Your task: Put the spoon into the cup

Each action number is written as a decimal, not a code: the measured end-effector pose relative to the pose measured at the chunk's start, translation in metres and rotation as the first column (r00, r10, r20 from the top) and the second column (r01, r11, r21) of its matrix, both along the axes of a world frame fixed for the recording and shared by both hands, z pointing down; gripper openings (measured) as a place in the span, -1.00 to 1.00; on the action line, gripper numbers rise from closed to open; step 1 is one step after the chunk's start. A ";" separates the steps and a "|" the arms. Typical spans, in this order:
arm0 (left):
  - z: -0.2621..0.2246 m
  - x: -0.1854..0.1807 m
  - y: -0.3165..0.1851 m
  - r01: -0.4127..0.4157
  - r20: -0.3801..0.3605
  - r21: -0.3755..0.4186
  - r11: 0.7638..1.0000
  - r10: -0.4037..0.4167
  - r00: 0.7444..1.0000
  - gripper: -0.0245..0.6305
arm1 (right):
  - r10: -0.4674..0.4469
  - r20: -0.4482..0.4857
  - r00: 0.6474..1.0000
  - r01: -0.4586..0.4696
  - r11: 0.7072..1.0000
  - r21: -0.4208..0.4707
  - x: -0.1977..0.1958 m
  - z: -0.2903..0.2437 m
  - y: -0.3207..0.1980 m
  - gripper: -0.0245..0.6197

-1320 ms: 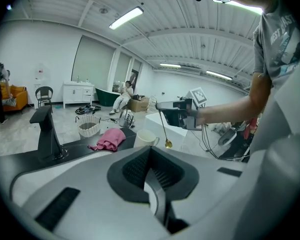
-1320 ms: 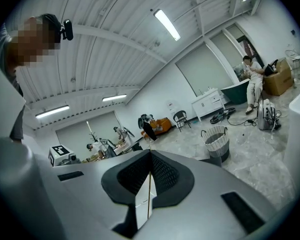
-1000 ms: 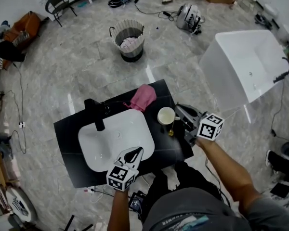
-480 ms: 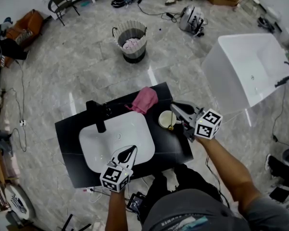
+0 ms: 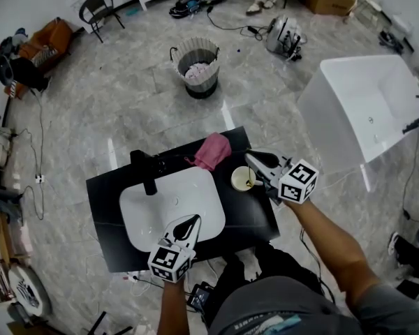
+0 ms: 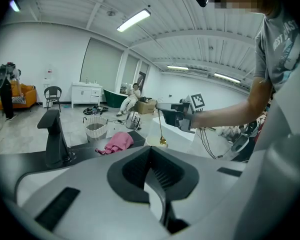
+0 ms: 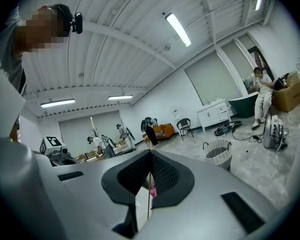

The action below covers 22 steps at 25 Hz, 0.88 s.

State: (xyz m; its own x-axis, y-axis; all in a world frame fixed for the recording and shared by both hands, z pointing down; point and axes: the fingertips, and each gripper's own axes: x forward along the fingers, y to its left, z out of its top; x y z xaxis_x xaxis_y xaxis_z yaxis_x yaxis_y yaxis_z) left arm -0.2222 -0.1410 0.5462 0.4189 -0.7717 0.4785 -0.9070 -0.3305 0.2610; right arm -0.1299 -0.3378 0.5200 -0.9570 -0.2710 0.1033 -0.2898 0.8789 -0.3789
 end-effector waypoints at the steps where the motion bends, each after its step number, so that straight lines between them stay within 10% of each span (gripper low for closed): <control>1: 0.000 0.000 0.001 0.004 0.003 0.000 1.000 -0.004 1.000 -0.92 | -0.005 -0.006 1.000 0.005 1.000 0.014 -0.002 0.000 0.000 -0.82; 22: -0.035 -0.013 0.036 0.058 0.070 0.045 0.997 -0.061 0.996 -0.92 | -0.060 -0.126 0.990 0.072 0.993 0.094 -0.012 0.036 0.030 -0.82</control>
State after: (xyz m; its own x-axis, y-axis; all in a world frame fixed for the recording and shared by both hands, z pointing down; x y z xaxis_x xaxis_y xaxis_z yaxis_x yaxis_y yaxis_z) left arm -0.2353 -0.1052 0.5114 0.3378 -0.8144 0.4719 -0.9411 -0.2851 0.1816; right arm -0.1422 -0.3079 0.5557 -0.9548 -0.2226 0.1970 -0.2691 0.9287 -0.2550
